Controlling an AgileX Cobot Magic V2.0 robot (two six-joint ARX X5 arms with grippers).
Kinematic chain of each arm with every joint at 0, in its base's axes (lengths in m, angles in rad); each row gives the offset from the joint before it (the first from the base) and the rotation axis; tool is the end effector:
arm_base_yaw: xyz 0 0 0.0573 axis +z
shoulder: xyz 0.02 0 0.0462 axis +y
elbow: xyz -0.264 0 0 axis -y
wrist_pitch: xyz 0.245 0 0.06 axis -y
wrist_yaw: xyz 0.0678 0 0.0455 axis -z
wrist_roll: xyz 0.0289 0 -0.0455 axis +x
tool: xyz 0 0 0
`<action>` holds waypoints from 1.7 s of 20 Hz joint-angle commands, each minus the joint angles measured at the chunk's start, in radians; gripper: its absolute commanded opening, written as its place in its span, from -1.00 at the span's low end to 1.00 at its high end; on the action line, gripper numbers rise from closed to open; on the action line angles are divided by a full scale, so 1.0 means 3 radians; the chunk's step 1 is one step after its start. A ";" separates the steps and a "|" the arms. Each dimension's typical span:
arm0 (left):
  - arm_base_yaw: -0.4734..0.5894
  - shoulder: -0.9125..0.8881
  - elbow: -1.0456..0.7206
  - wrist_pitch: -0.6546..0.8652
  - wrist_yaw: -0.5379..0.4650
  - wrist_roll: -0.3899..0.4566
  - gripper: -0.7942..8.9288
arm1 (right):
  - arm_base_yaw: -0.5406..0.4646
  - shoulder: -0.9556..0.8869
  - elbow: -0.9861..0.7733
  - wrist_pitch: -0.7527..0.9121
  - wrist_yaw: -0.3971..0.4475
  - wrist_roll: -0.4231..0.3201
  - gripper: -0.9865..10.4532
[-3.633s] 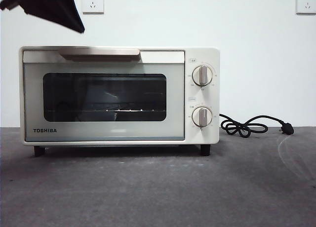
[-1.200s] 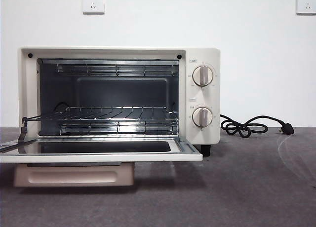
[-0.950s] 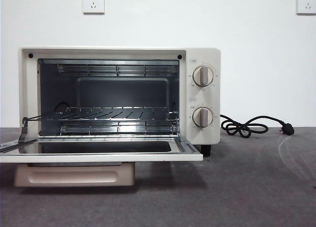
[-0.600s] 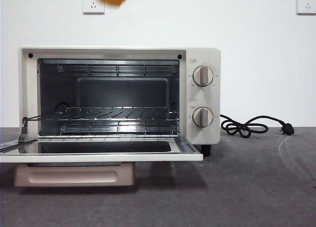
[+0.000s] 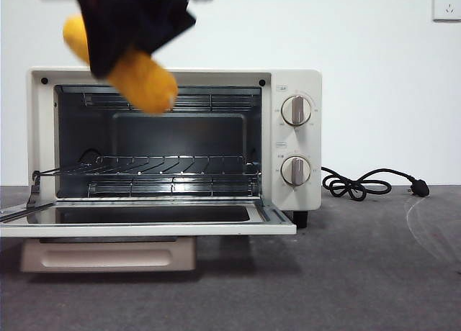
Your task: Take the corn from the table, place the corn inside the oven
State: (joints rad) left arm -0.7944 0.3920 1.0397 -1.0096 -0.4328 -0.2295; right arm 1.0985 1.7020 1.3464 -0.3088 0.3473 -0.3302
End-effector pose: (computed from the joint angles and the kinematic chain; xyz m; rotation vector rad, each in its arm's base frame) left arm 0.0249 -0.0080 0.3667 -0.0158 0.3359 -0.3206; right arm 0.1816 0.3338 0.2776 -0.7576 0.3906 0.8104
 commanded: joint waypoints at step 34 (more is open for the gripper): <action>-0.0005 -0.0014 -0.0008 0.0015 -0.0047 -0.0097 -0.85 | -0.0412 0.0707 0.0004 0.0684 0.0635 -0.1381 -0.42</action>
State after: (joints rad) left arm -0.7940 0.3920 1.0397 -1.0096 -0.4427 -0.2485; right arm 0.9756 1.8988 1.3464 -0.1108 0.5411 -0.7452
